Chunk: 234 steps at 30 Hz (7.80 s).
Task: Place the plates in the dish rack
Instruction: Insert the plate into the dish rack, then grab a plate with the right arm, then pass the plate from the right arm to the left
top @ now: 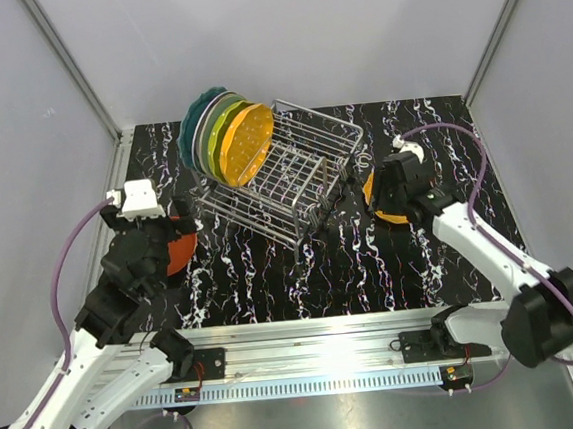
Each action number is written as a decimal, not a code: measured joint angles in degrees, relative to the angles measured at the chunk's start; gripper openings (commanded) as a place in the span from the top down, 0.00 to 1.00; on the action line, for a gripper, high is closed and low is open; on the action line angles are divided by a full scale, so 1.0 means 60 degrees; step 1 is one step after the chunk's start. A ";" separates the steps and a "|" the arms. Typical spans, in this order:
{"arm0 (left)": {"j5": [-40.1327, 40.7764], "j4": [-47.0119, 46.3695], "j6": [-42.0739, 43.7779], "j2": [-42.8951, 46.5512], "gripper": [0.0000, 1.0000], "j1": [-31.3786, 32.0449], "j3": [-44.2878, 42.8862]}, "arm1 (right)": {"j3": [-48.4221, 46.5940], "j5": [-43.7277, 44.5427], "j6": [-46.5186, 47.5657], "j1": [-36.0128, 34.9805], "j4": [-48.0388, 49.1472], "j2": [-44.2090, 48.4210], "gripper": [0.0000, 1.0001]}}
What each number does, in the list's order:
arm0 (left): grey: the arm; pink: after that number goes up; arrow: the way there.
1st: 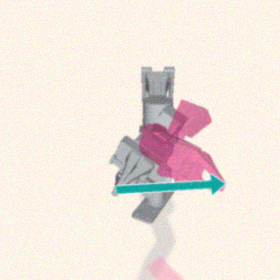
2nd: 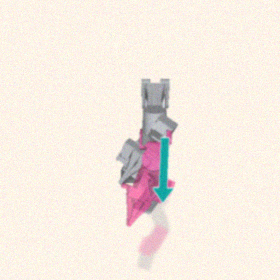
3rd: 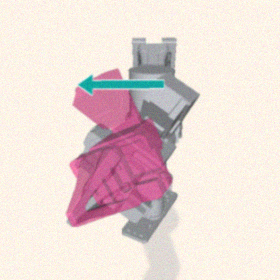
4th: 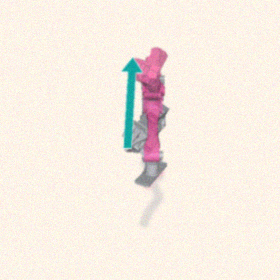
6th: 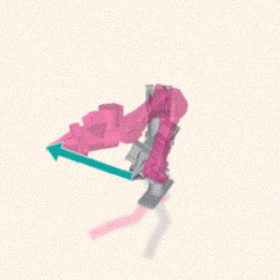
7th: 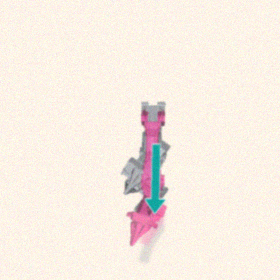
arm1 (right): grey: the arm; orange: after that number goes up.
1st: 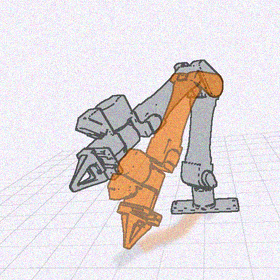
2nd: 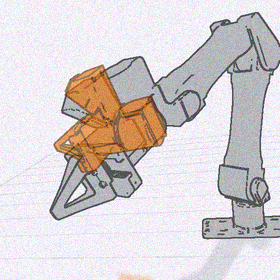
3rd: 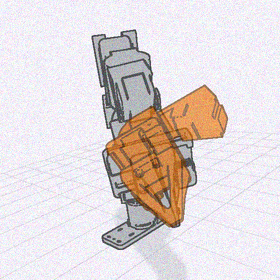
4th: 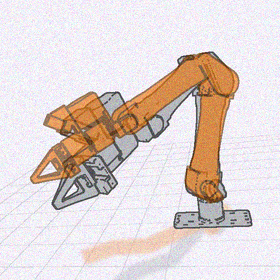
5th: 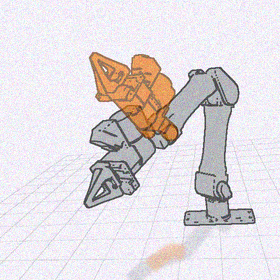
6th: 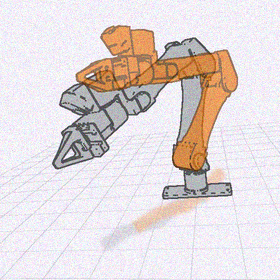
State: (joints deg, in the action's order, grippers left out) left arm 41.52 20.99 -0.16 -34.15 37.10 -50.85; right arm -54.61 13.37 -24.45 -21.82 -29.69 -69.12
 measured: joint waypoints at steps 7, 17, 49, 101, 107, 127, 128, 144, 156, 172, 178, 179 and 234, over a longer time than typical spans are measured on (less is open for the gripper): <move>0.0572 -0.0353 -0.0007 0.0769 0.01 -0.0007 0.0659 | -0.0087 -0.0503 0.0514 0.0346 0.0889 -0.2193 0.38; 0.0827 -0.0517 -0.0022 0.0769 0.01 -0.0007 0.0758 | -0.0841 -0.0780 0.1348 0.0667 0.1628 -0.4302 0.41; 0.0878 -0.0514 -0.0076 0.0732 0.01 -0.0007 0.0758 | -0.2452 0.0171 0.1446 0.0543 0.1337 -0.6462 0.61; -0.5388 0.1060 -0.5009 0.0670 0.04 0.0364 0.1636 | 0.0841 -0.1129 -0.2029 -0.0561 -0.0066 0.0248 1.00; -0.4936 0.0943 -0.5759 -0.0117 0.03 0.2980 0.2004 | 0.1548 -0.1424 -0.3173 -0.1016 -0.0015 0.1610 1.00; -0.0820 -0.0885 -0.5978 -0.6390 0.01 0.8590 -0.0200 | 0.2397 -0.1402 -0.6160 -0.2073 0.0335 0.3923 1.00; -0.0772 -0.0943 -0.5952 -0.6703 0.01 0.8593 -0.0401 | 0.2463 -0.1395 -0.6288 -0.2098 0.0339 0.4069 1.00; -0.0831 -0.1643 -0.5730 -0.9592 0.02 0.7930 -0.2284 | 0.3064 -0.1413 -0.7304 -0.2149 -0.0036 0.5639 1.00; -0.1035 -0.1781 -0.5931 -1.0302 0.49 0.7606 -0.2557 | 0.3348 -0.1428 -0.7810 -0.2153 0.0000 0.6102 1.00; -0.0805 -0.1093 -0.5679 -1.0517 1.00 0.7388 -0.2885 | 0.3209 -0.1388 -0.7697 -0.2160 -0.0240 0.6349 0.61; -0.0688 -0.0623 -0.5661 -1.0284 1.00 0.7384 -0.2834 | 0.2758 -0.1293 -0.7435 -0.2167 -0.0572 0.6586 0.50; -0.0648 -0.0503 -0.5661 -1.0218 1.00 0.7384 -0.2816 | 0.2681 -0.1224 -0.7399 -0.2167 -0.0630 0.6685 0.50; 0.2656 0.0259 0.2127 -0.2827 1.00 0.7435 -0.4309 | -0.0616 -0.4561 -0.1894 -0.2182 0.1468 0.3588 0.69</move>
State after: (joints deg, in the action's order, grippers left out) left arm 57.45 22.55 12.60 -51.11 81.71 -76.71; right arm -58.30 -14.00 -35.81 -34.92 -20.88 -47.59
